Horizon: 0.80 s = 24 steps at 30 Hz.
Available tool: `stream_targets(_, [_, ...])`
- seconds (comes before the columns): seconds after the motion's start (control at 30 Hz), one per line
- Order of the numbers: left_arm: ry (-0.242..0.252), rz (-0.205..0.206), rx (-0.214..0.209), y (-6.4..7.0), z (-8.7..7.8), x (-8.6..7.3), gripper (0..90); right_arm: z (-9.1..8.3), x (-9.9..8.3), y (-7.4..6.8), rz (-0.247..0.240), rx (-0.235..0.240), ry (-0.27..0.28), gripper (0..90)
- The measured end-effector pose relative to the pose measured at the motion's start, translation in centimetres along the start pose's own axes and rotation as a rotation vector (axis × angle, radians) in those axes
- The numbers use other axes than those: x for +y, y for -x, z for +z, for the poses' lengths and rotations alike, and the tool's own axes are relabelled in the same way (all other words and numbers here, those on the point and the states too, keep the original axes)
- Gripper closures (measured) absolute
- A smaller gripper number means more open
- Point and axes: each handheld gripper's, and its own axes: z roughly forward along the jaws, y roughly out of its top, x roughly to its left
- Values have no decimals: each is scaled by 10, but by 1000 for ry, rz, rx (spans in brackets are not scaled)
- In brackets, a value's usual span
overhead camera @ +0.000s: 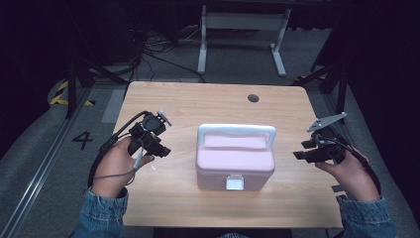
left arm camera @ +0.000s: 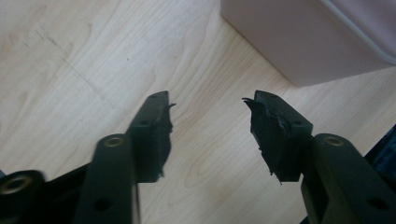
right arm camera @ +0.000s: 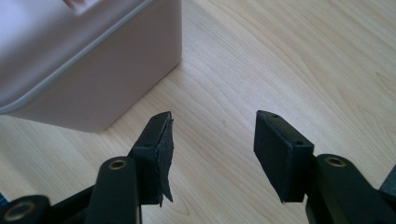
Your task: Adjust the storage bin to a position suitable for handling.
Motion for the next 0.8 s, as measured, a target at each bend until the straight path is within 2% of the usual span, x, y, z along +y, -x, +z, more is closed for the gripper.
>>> stream_targets(0.03, [14,34,0,2,-2,0,467,0,0,0,-4,2,4,478])
stream_targets(0.1, [36,51,-25,4,-5,0,470,0,0,1,-1,5,8,486])
stream_targets(0.17, [49,63,-20,6,-9,2,484,0,0,1,2,13,6,488])
stream_targets(0.2, [43,64,-18,7,-10,3,480,0,0,1,1,17,6,489])
stream_targets(0.3, [36,70,25,10,-11,10,438,0,0,2,0,24,10,471])
stream_targets(0.47, [76,66,2,12,-18,24,476,-1,-1,4,18,45,16,474])
stream_targets(0.53, [115,92,15,18,-25,33,473,-1,-4,4,28,53,6,470])
stream_targets(0.63, [100,126,37,24,-29,46,488,-3,-6,4,36,57,5,467])
stream_targets(0.8, [91,153,15,31,-32,61,435,-4,-7,2,35,62,3,463])
